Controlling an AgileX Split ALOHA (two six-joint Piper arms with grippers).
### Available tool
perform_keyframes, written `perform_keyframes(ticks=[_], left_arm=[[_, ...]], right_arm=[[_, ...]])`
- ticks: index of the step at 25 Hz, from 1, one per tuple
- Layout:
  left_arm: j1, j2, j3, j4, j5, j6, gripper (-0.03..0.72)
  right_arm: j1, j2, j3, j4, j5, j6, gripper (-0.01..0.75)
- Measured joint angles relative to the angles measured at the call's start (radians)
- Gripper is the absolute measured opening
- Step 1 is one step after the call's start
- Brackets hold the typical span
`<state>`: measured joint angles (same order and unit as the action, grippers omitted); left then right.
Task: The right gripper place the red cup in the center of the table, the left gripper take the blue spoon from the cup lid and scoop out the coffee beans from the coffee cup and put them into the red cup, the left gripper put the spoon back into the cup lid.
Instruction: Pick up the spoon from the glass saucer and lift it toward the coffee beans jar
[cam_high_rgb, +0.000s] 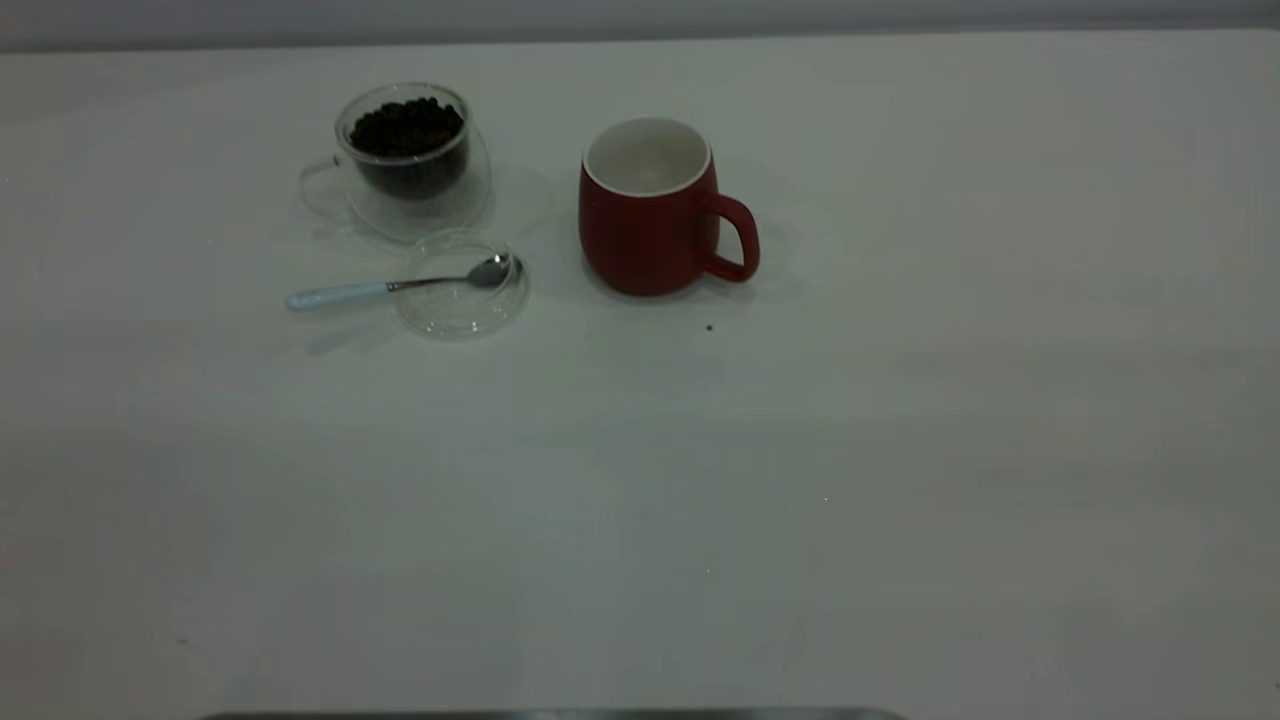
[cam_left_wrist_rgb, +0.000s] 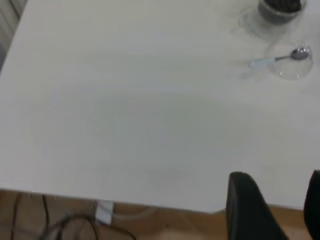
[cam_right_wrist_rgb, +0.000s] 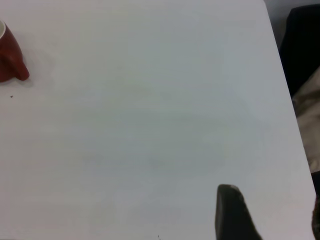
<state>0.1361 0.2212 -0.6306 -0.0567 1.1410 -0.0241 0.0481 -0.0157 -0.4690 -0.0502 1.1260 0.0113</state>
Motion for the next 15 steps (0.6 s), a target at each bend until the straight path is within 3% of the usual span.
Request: perform_keyframes(ticks=[6, 15], left_arm=[[0.000, 0.288, -0.003, -0.002, -0.154, -0.048, 0.354], [0.000, 0.839, -0.003, -0.089, -0.520, 0.024, 0.512]], right_arm=[[0.000, 0.000, 0.000, 0.000, 0.000, 0.000, 0.412], [0.000, 0.000, 0.000, 0.000, 0.000, 0.000, 0.412]])
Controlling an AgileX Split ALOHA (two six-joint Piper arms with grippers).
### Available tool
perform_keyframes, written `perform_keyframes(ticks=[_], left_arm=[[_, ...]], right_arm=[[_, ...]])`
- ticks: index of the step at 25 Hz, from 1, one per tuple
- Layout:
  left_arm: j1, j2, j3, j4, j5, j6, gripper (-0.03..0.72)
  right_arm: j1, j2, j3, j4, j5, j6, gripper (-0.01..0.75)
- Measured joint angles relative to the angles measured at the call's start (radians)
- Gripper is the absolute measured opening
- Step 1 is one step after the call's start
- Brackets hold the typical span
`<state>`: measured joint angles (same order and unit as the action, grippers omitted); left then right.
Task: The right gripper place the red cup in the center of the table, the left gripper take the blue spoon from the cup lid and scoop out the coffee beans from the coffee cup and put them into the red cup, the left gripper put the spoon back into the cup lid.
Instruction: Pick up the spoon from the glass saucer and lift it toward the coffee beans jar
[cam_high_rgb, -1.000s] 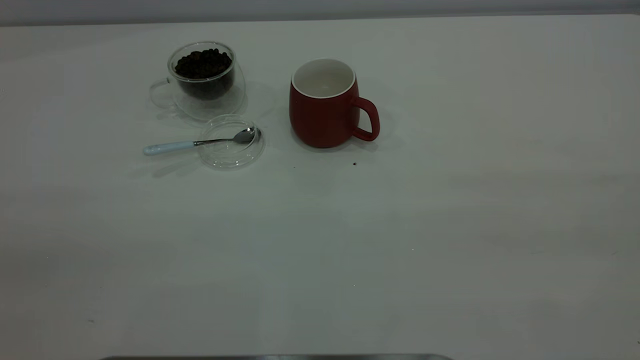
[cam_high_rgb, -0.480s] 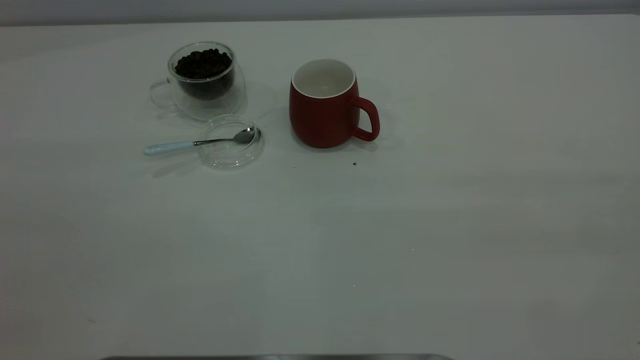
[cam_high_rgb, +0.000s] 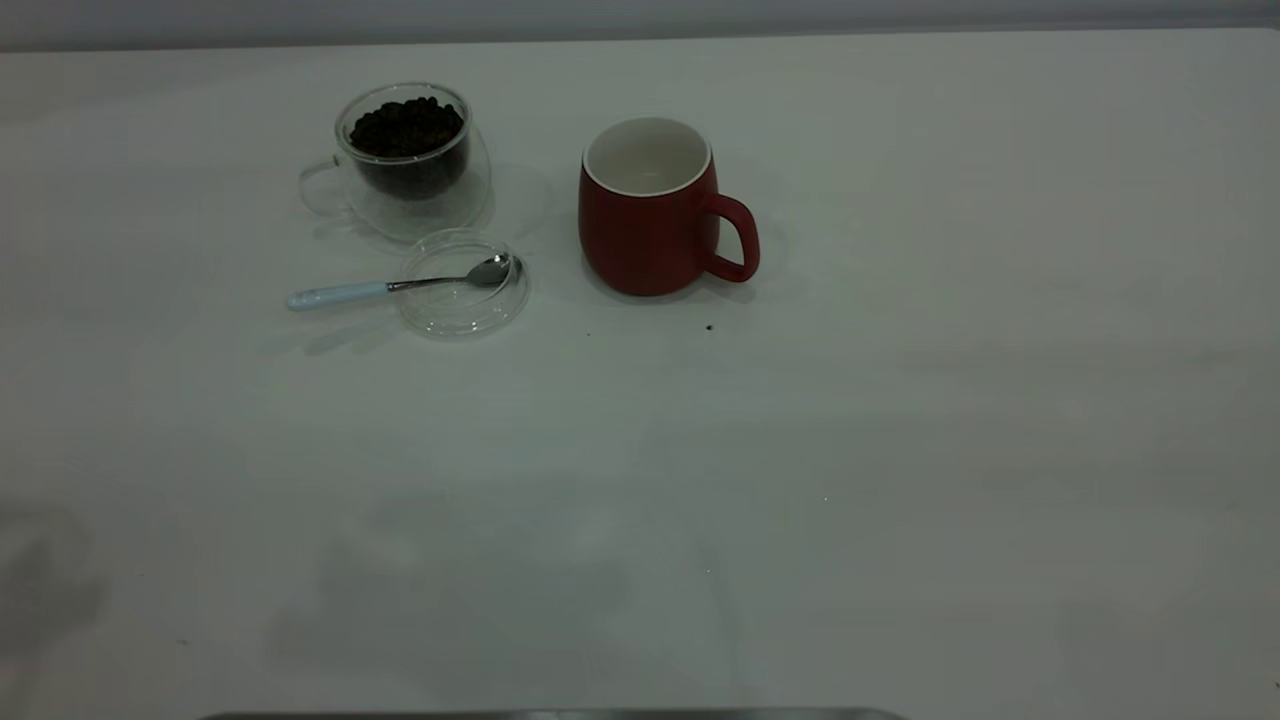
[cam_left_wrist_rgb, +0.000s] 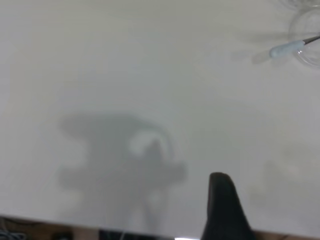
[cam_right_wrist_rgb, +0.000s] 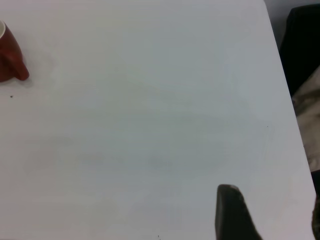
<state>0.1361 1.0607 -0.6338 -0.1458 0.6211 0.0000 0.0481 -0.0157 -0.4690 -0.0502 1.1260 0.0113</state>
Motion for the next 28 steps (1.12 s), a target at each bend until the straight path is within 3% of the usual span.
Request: perform_keyframes(ticks=[4, 10, 23, 28], left_arm=[[0.000, 0.231, -0.012, -0.097, -0.134, 0.054, 0.532], [0.000, 0.570, -0.119, -0.310, -0.182, 0.228, 0.534], [0.000, 1.046, -0.364, -0.879, -0.158, 0.845, 0.534], [0.000, 1.127, -0.382, -0.984, -0.118, 1.026, 0.534]], right_arm=[[0.000, 0.000, 0.000, 0.000, 0.000, 0.000, 0.412], [0.000, 0.000, 0.000, 0.000, 0.000, 0.000, 0.412], [0.000, 0.000, 0.000, 0.000, 0.000, 0.000, 0.412], [0.000, 0.000, 0.000, 0.000, 0.000, 0.000, 0.412]])
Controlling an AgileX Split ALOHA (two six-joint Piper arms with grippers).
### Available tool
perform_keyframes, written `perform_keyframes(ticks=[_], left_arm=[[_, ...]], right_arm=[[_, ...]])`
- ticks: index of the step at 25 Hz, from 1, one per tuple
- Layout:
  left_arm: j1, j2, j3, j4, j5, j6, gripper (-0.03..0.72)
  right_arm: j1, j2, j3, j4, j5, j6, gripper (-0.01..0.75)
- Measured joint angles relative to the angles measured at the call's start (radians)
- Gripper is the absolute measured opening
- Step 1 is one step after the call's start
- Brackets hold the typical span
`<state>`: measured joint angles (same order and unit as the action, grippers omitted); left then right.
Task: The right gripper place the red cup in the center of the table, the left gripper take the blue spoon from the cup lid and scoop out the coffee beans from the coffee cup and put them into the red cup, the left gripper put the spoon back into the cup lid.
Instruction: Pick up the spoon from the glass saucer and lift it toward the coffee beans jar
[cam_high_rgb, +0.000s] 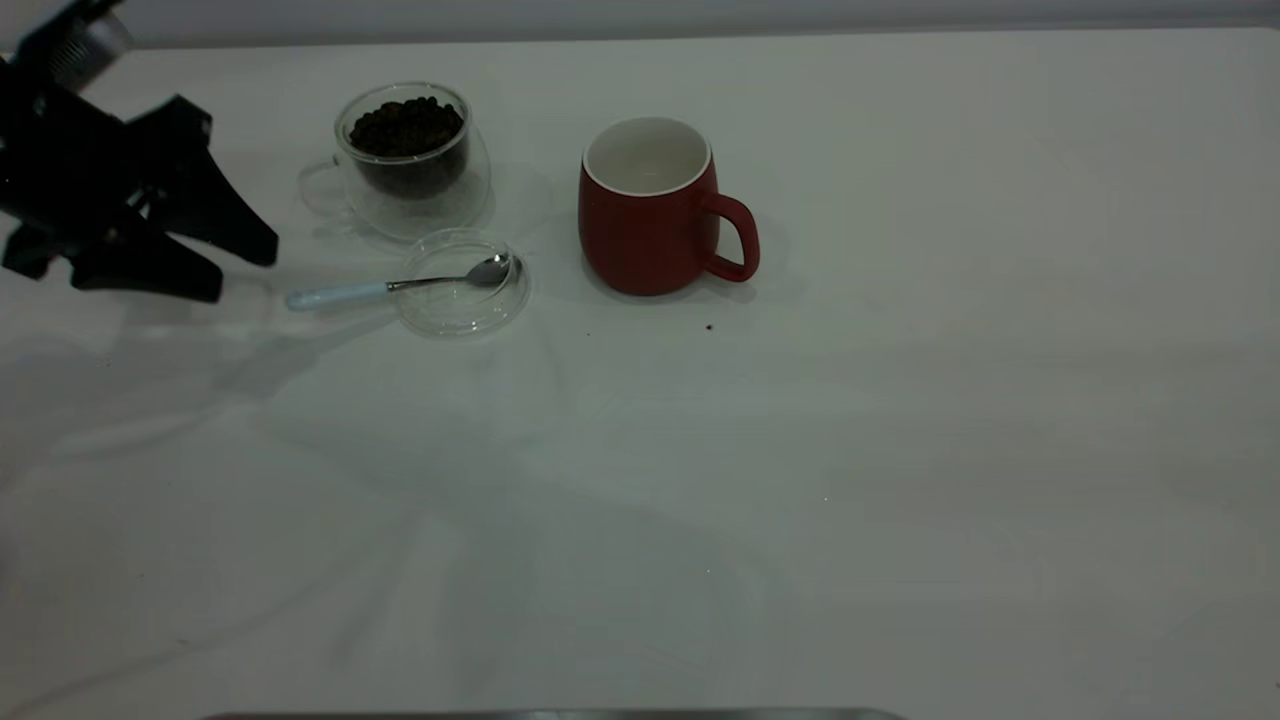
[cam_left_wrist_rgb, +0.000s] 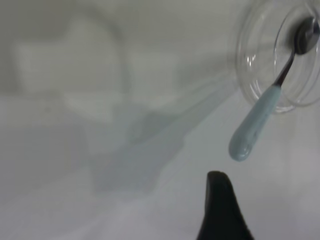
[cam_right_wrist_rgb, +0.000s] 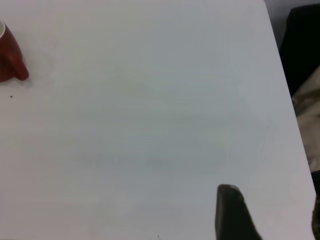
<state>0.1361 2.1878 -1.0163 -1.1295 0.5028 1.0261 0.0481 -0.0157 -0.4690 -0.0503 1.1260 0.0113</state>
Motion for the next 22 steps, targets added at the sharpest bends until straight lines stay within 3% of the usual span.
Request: perform_keyframes(ticks=[13, 22], left_arm=[[0.000, 0.051, -0.003, -0.021, -0.028, 0.064, 0.534], [0.000, 0.051, -0.008, -0.154, 0.062, 0.093, 0.534]], right_arm=[[0.000, 0.000, 0.000, -0.001, 0.000, -0.004, 0.412], [0.000, 0.000, 0.000, -0.004, 0.000, -0.004, 0.412]])
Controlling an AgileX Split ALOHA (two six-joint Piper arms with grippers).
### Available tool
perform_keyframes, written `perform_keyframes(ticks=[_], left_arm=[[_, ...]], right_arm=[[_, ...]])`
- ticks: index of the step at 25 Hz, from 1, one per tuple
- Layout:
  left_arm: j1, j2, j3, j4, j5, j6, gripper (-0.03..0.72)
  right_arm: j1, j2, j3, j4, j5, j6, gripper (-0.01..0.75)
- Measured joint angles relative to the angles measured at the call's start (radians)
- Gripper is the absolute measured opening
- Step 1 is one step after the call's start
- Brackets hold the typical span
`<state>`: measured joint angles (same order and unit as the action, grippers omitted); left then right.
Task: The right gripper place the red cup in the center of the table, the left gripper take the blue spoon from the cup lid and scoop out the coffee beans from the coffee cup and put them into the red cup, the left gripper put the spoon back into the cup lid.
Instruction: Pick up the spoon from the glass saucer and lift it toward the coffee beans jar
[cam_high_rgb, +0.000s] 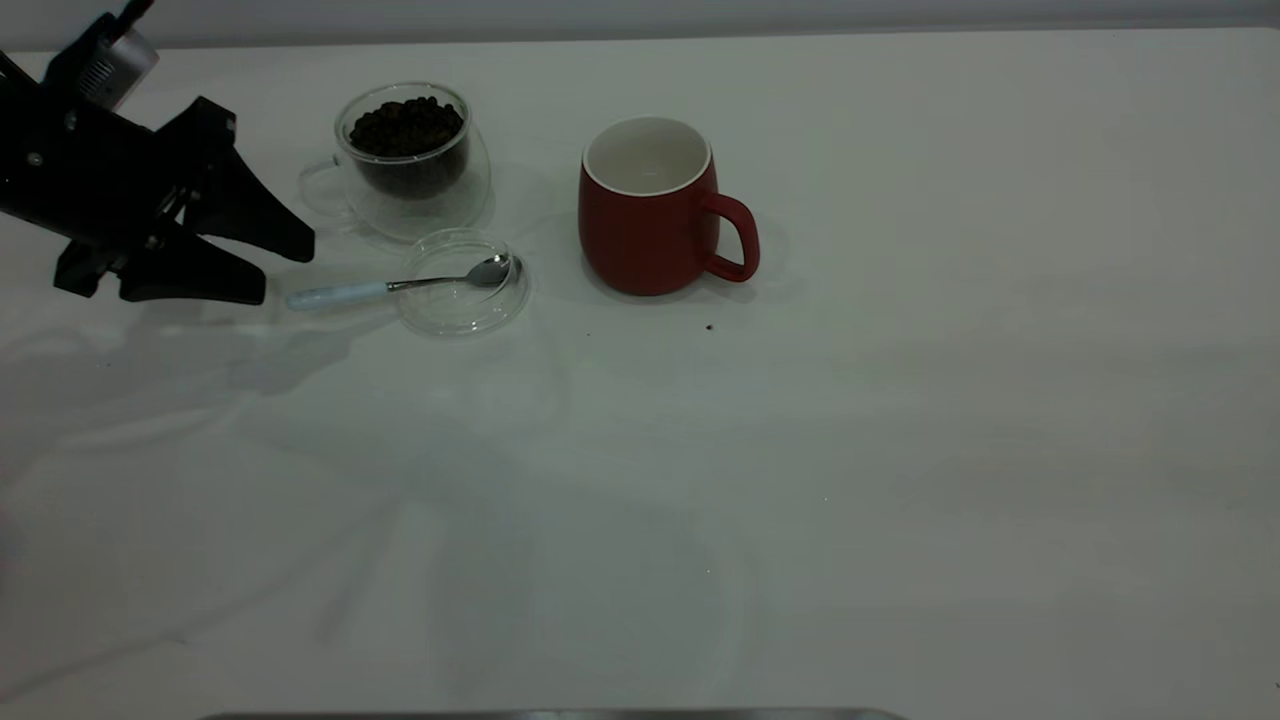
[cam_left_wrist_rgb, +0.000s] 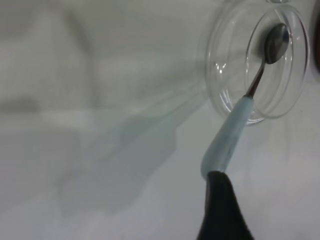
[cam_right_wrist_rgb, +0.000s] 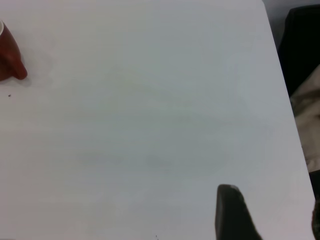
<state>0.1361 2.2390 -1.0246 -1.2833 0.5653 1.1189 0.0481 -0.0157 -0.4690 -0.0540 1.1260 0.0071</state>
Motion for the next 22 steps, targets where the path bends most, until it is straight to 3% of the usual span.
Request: perform_keyframes(ticks=[5, 12, 15, 19, 22], left_arm=[[0.025, 0.000, 0.000, 0.096, 0.034, -0.022, 0.534], [0.174, -0.111, 0.000, 0.177, 0.138, -0.184, 0.527], [0.187, -0.157, 0.025, 0.176, 0.133, -0.187, 0.517], [0.131, -0.081, 0.118, 0.079, 0.020, -0.106, 0.516], [0.114, -0.014, 0.131, -0.120, -0.011, 0.037, 0.516]], right_arm=[[0.000, 0.000, 0.000, 0.000, 0.000, 0.000, 0.412], [0.000, 0.000, 0.000, 0.000, 0.000, 0.000, 0.412], [0.000, 0.000, 0.000, -0.003, 0.000, 0.000, 0.412], [0.000, 0.000, 0.000, -0.004, 0.000, 0.000, 0.412], [0.000, 0.000, 0.000, -0.004, 0.000, 0.000, 0.412]])
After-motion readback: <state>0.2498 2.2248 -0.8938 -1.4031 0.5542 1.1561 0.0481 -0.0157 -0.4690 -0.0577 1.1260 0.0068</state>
